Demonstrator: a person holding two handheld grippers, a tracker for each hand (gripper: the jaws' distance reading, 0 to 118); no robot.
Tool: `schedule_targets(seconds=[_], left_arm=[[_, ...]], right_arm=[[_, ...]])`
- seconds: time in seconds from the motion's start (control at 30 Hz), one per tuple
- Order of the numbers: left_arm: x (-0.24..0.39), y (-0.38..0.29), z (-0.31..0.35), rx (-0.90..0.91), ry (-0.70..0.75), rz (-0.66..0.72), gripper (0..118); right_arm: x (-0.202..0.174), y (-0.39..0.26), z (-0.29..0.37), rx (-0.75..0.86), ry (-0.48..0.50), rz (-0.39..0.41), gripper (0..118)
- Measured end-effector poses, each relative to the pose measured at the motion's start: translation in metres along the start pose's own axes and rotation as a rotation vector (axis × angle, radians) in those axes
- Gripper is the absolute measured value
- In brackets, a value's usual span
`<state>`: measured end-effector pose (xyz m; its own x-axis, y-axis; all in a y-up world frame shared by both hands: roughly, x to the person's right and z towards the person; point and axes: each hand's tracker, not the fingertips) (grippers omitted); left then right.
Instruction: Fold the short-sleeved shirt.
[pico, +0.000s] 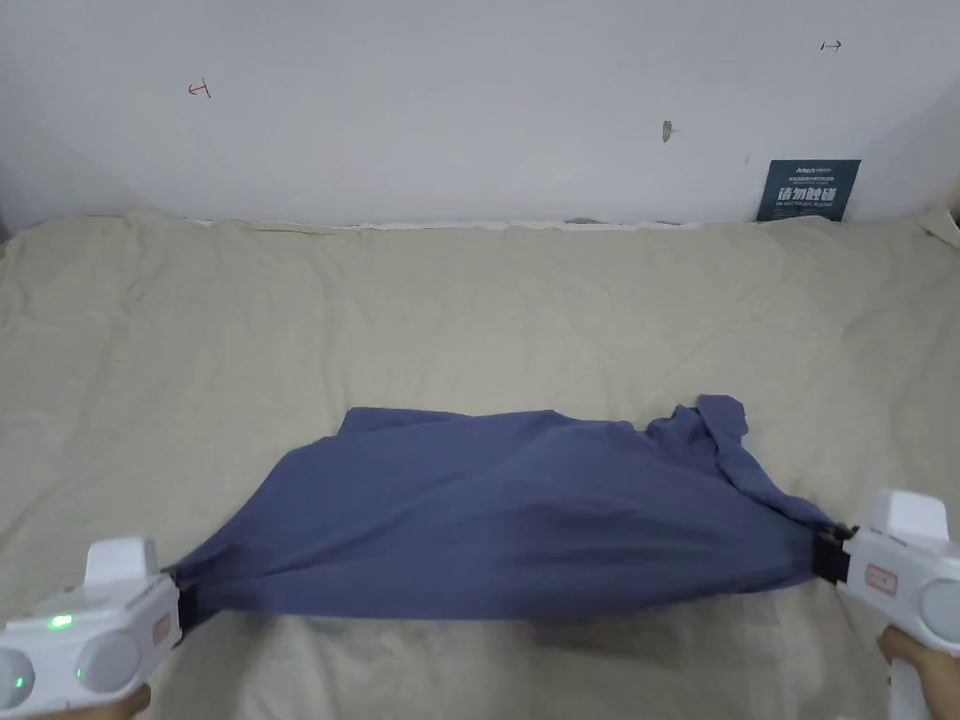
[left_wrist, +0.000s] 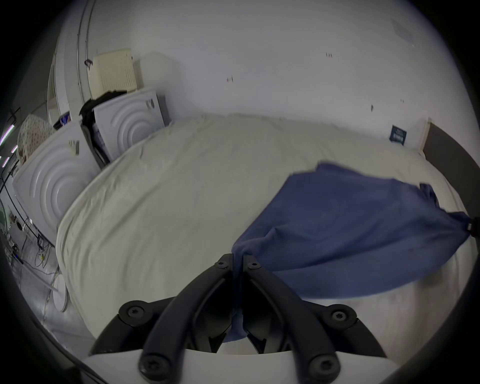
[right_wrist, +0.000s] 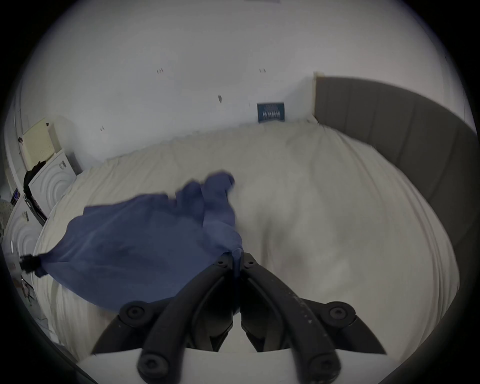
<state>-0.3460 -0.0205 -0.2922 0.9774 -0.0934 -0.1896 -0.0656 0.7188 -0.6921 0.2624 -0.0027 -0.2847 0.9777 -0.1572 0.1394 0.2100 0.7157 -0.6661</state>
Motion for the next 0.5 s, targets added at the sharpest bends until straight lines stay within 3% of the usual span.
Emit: schedule_targets(seconds=[0.03,0.13,0.17,0.27,0.5], left_arm=[[-0.004,-0.013,0.007,-0.009,-0.001,0.001,6],[-0.016,-0.053,0.029,-0.026,-0.007,0.005,6],[-0.02,-0.064,0.038,-0.029,-0.002,0.001,6],[-0.028,-0.095,0.066,-0.063,-0.01,-0.028,6],[-0.042,-0.127,0.085,-0.141,-0.01,-0.085,6]], right_arm=[[0.008,-0.013,0.006,-0.001,-0.118,0.015,6],[0.012,-0.046,0.039,-0.002,-0.124,-0.014,6],[0.009,-0.056,0.05,-0.021,-0.041,-0.043,6],[0.03,-0.081,0.064,-0.045,-0.052,-0.039,6],[0.03,-0.14,0.08,-0.194,-0.129,0.113,6]])
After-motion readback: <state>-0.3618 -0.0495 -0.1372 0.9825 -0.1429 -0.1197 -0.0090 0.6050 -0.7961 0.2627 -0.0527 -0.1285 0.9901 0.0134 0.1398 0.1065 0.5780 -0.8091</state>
